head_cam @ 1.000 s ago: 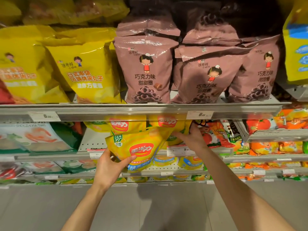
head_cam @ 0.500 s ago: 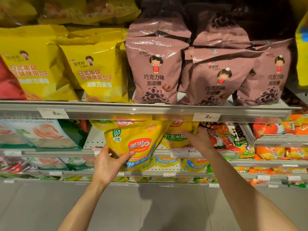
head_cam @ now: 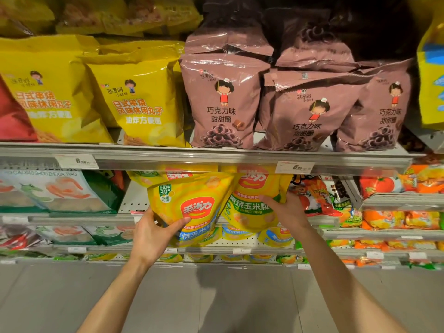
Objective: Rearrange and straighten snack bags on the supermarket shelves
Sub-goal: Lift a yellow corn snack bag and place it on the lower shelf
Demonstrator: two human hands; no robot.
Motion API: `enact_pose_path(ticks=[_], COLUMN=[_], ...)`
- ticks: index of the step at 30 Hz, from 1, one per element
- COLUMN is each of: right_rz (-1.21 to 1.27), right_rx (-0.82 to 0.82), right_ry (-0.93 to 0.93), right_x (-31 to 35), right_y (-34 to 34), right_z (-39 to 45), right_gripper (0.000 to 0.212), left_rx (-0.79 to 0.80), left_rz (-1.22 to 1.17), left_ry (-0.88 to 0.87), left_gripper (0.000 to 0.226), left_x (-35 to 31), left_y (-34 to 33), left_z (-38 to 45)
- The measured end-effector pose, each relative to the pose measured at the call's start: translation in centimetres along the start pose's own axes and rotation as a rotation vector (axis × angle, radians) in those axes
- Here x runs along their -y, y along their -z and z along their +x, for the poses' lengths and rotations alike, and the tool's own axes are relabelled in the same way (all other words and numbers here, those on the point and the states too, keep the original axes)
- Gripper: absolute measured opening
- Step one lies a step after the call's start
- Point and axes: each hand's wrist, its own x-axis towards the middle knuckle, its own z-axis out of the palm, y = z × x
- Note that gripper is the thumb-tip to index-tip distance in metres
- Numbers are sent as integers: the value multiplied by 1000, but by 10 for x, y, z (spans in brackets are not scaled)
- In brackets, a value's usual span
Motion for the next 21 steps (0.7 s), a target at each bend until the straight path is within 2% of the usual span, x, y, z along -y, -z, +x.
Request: enact_pose_path(ticks=[12,21], right_rz=[-10,40], right_rx=[98,65], right_ry=[-27,-78], right_x=[-1,-15], right_y=[13,32], right_z=[-17,-39], right_gripper=[27,29], left_rx=[15,18], left_rz=[-9,5], left_ry=[13,12], left_gripper=[69,61], left_x=[1,5], left_y=[5,4], left_z=[1,-3])
